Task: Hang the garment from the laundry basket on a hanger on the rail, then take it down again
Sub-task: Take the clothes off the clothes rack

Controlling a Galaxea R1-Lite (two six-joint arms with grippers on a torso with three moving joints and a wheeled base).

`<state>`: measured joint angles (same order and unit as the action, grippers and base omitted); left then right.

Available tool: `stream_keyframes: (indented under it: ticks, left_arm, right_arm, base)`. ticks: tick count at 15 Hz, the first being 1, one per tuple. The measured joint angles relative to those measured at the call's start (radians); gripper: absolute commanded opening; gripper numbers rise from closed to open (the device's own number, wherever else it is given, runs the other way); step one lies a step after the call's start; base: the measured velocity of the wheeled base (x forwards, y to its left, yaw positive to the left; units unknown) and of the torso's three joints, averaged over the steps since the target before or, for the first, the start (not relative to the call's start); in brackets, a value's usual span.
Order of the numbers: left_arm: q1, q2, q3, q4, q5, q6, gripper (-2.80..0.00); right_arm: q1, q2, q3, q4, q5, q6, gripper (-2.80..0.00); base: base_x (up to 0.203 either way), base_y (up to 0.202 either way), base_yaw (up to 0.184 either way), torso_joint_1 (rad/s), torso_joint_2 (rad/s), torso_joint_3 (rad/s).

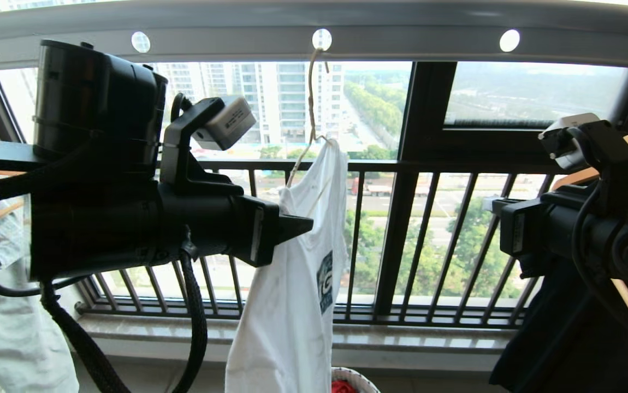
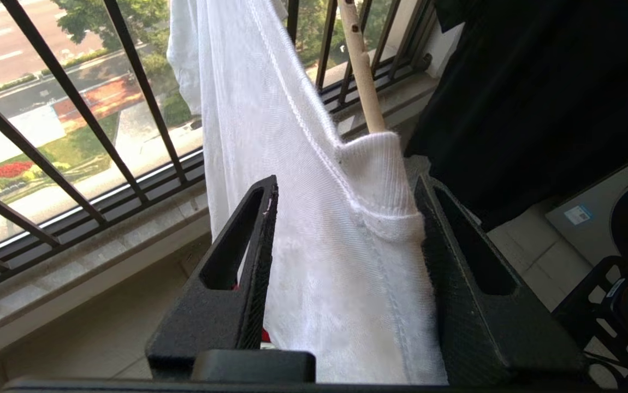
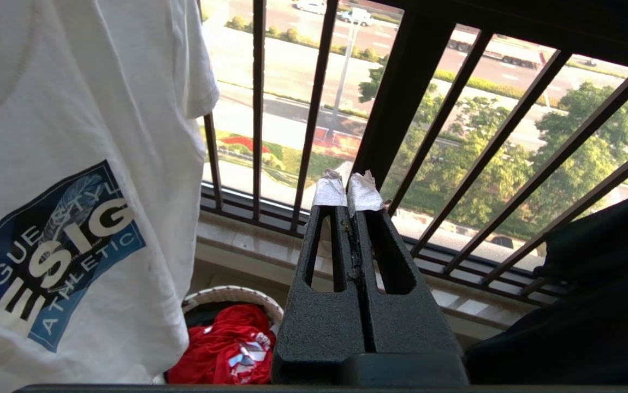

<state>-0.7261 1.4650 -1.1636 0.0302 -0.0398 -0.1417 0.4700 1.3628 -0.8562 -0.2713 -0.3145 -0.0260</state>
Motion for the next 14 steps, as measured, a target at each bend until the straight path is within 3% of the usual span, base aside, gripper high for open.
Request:
stream_keyframes:
  ticks: [10,14]
  left_arm:
    - [0.002,-0.097,0.101,0.003,0.003,0.003,-2.80]
    - [0.002,-0.125,0.129,0.001,0.003,0.007,-2.80]
  right_arm:
    - [0.003,0.014,0.003,-0.010,0.026,0.001,-2.80]
    - [0.065,0.067,0.000,-0.160,0.040,0.039,-2.80]
  base:
    - [0.000,0.000,0.000,0.000,0.00,0.000]
    - [0.000,0.000,0.000,0.000,0.00,0.000]
